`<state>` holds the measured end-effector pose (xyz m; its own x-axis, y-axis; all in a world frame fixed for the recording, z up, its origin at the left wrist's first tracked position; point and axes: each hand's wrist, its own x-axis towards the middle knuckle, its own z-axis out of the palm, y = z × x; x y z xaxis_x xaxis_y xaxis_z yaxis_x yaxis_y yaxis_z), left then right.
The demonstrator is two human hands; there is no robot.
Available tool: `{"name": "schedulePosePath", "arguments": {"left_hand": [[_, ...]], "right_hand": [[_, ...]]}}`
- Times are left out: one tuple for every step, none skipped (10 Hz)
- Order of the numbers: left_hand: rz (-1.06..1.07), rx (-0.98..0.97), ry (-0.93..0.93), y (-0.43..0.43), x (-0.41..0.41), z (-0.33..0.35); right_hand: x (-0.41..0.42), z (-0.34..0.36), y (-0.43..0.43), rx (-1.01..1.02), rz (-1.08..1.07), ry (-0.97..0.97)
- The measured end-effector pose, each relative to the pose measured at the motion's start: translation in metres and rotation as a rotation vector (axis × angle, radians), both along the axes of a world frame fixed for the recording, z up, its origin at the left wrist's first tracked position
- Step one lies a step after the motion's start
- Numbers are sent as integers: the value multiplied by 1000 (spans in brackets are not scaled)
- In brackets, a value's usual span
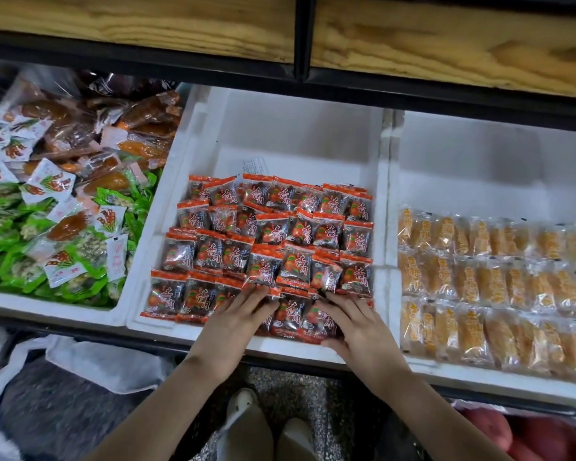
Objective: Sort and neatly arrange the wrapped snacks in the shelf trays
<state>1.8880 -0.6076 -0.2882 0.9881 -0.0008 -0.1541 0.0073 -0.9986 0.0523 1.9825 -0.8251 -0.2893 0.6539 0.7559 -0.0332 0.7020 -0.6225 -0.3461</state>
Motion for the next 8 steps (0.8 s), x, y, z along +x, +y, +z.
{"name": "schedulePosePath", "arguments": {"left_hand": [[-4,27,29,0,-1,-1],[-19,57,72,-1,-4,1],[-14,67,89,-1,-3,2],[12,29,151,-6,1,11],[14,-11,167,-11,2,15],[-2,13,182,-14,4,20],[-19,41,157,-15,6,22],[3,57,149,-17,10,31]], "right_hand": [[3,4,4,-76,26,-24],[5,14,11,-139,33,9],[5,17,12,-174,35,34],[3,20,14,-193,23,36],[3,22,15,-207,29,31],[4,29,12,-261,33,46],[8,36,10,-260,50,35],[23,60,10,-215,42,8]]}}
